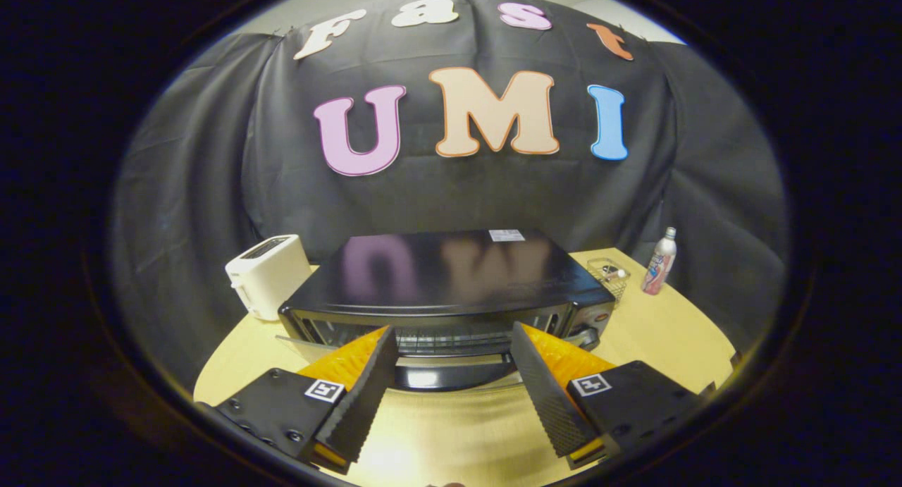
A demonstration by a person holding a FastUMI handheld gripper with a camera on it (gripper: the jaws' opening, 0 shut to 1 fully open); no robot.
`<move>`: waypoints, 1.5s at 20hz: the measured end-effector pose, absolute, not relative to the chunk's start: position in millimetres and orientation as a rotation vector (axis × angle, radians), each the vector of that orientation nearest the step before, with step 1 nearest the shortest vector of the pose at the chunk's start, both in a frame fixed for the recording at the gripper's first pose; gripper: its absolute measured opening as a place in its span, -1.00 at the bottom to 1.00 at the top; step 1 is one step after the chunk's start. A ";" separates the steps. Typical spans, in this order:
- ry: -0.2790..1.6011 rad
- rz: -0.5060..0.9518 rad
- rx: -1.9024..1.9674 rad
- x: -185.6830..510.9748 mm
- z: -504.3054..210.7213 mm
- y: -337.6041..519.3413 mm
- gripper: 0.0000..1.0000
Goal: Open the toaster oven, put the food inside, and close the toaster oven door.
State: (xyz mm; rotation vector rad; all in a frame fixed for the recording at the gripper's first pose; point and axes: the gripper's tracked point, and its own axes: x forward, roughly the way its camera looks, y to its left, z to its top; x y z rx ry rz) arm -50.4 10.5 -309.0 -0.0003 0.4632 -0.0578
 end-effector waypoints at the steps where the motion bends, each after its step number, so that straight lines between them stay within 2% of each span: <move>1: 0.469 -0.059 -0.002 -55.3 -309.8 10.5 1.00; 20: 0.592 -0.053 -0.007 -131.6 -352.0 3.9 1.00; 30: 0.775 -0.084 -0.009 -171.3 -417.3 0.9 0.99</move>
